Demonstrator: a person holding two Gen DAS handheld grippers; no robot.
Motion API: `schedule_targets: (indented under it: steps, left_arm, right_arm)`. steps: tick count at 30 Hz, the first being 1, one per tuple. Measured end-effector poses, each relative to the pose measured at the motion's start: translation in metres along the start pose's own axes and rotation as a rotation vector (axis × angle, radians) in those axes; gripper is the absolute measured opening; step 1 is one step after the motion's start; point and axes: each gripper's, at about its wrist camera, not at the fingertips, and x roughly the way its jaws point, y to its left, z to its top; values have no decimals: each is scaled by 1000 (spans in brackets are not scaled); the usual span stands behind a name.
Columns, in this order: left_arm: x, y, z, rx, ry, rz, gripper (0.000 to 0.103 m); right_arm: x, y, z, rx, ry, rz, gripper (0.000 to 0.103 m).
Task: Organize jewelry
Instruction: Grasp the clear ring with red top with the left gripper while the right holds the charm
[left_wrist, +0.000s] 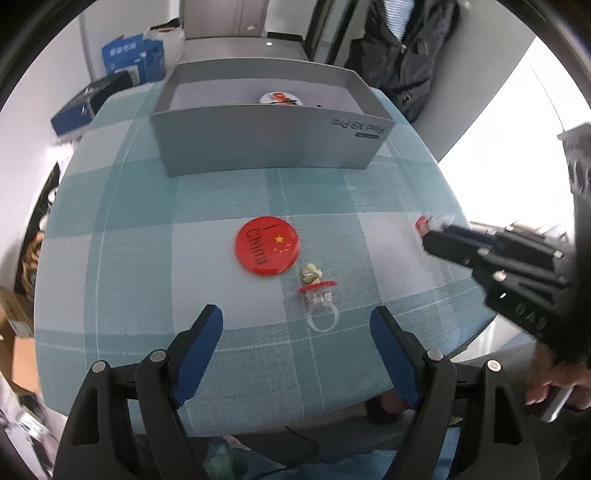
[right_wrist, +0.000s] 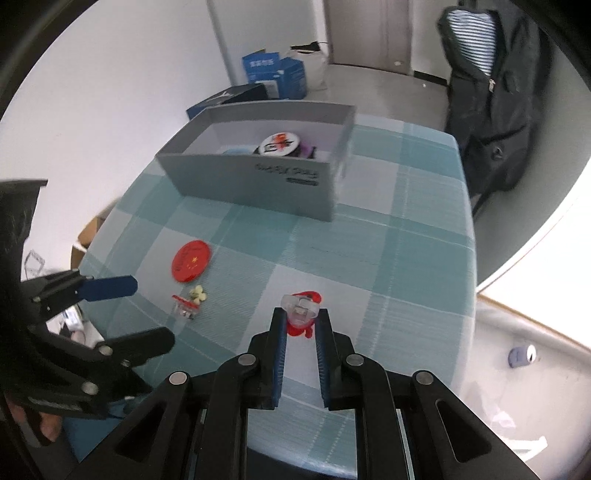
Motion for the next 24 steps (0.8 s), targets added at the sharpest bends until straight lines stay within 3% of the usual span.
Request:
schedule_targets:
  steps: [5, 8, 11, 15, 24]
  left_arm:
    - [8, -12, 0, 29, 18, 11, 76]
    - [15, -18, 1, 64, 39, 15, 53]
    - [17, -24, 1, 102, 42, 42, 44]
    - [15, -25, 1, 115, 46, 43, 14]
    - [7, -20, -1, 117, 14, -9, 13]
  right_arm:
    - [-7, -11, -1, 31, -14, 5, 14]
    - [-8, -15, -2, 46, -12, 9, 14]
    - [-10, -18, -3, 53, -14, 15, 14]
    - [-10, -19, -2, 59, -17, 22, 14]
    - [-7, -15, 0, 57, -15, 29, 14]
